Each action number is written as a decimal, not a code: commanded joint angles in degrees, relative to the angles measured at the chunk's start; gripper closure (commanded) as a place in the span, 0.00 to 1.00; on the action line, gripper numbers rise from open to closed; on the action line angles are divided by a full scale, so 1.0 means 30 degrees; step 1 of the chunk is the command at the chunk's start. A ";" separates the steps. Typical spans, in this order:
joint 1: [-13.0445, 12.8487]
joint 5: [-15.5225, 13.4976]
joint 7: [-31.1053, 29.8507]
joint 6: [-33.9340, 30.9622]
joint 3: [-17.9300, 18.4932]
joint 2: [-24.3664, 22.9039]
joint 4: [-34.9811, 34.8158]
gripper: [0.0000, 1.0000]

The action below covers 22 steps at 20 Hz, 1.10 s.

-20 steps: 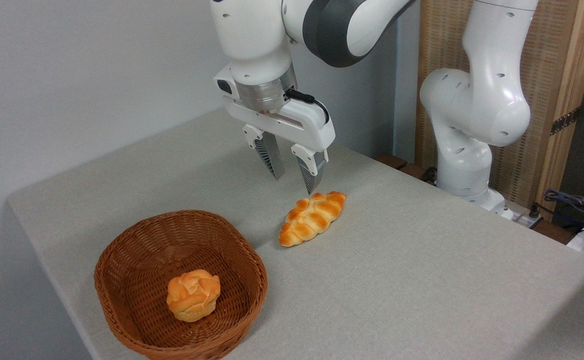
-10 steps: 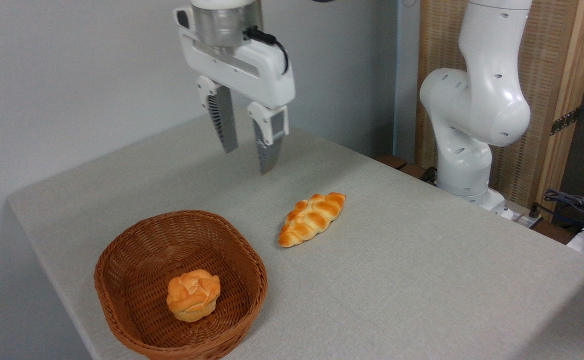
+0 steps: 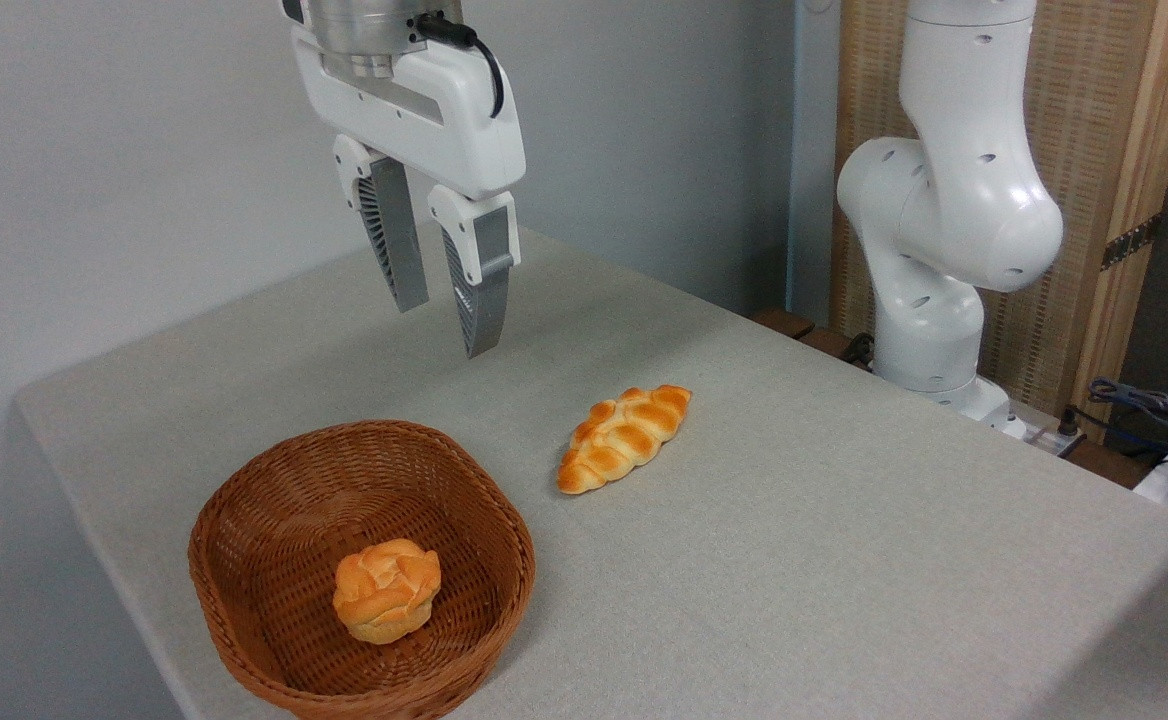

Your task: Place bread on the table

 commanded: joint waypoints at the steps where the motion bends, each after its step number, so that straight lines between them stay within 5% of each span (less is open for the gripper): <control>1: 0.0331 0.0386 0.0670 -0.0621 -0.0286 0.0260 0.0603 0.00; 4: 0.1238 0.0386 0.0261 -0.0680 -0.1630 0.0289 0.0545 0.00; 12: 0.1329 0.0386 -0.1145 -0.0651 -0.1751 0.0407 0.0398 0.00; 15: 0.2379 0.0386 -0.1293 -0.0651 -0.2890 0.0407 0.0369 0.00; 22: 0.2794 0.0386 -0.1147 -0.0650 -0.3187 0.0348 0.0310 0.00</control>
